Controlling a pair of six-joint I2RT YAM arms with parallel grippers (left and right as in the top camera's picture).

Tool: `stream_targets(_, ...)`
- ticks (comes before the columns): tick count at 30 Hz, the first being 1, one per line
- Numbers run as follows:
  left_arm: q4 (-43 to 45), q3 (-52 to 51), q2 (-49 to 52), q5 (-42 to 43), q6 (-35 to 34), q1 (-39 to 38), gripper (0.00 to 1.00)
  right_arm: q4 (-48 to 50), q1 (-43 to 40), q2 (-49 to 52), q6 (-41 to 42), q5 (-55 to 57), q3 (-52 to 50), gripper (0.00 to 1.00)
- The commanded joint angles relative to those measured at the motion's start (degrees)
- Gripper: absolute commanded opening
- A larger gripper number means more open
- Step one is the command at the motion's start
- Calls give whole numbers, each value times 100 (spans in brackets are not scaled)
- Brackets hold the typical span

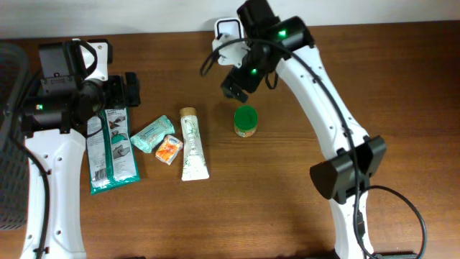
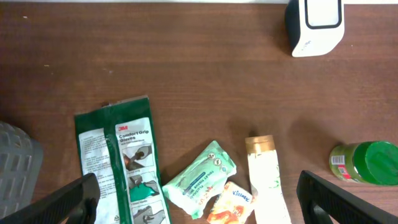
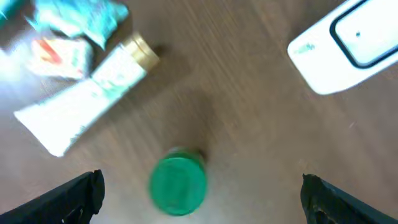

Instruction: Scan the item barcode

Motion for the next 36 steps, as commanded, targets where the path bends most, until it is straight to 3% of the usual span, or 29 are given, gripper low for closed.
stream_targets(1,22,74,9,61,50,0,99,-94,22,57,1810,-160,-57,91)
stream_targets(2,22,74,9,61,50,0,99,-55,20,76,2568,-15,-114,80)
stream_targets(5,22,74,9,61,50,0,99,24,22,96,5574,1303,-503,81)
stream_targets(8,22,74,9,61,50,0,99,470,31,96,6408,1657,-1163,82)
stream_targets(16,22,74,9,61,50,0,99,1792,31,96,6717,765,-2592,81)
stream_targets(36,20,74,9,61,52,0,99,1447,92,129,6763,704,-2959,73)
